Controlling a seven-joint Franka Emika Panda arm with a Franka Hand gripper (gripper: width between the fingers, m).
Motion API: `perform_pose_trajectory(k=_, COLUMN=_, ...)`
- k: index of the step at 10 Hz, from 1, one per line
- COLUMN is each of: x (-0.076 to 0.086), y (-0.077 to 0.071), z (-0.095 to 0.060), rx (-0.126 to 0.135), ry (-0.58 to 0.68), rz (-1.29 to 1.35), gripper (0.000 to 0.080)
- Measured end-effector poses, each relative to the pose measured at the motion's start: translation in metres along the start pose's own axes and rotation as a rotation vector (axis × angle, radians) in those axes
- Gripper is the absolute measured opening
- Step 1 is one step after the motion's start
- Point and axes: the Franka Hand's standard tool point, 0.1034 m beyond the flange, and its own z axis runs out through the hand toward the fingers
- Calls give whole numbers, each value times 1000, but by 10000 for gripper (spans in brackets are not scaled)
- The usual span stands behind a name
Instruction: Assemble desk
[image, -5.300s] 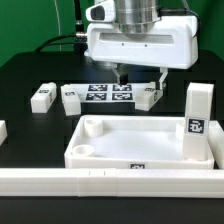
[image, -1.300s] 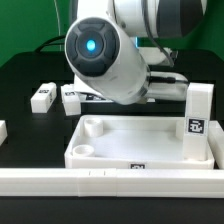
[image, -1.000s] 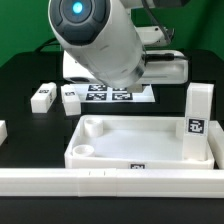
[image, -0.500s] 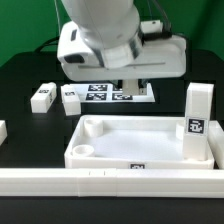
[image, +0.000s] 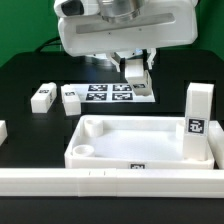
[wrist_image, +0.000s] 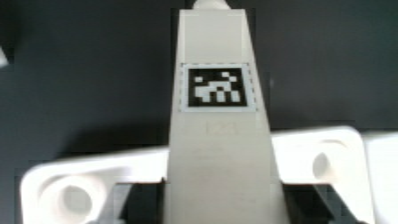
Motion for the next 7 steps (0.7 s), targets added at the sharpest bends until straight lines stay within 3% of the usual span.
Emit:
perform_pose_trajectory(k=3, x=9, y=2, z=-2, rx=-17, ry=204, rz=-7, gripper=290)
perform_pose_trajectory(k=4, x=12, y=0, z=-12, rx=-44, ry=271, rz=-46, gripper=290)
perform_pose_trajectory(k=7, x=29, y=-6, z=-46, rx=-36, ry=429, rz=-54, gripper=290)
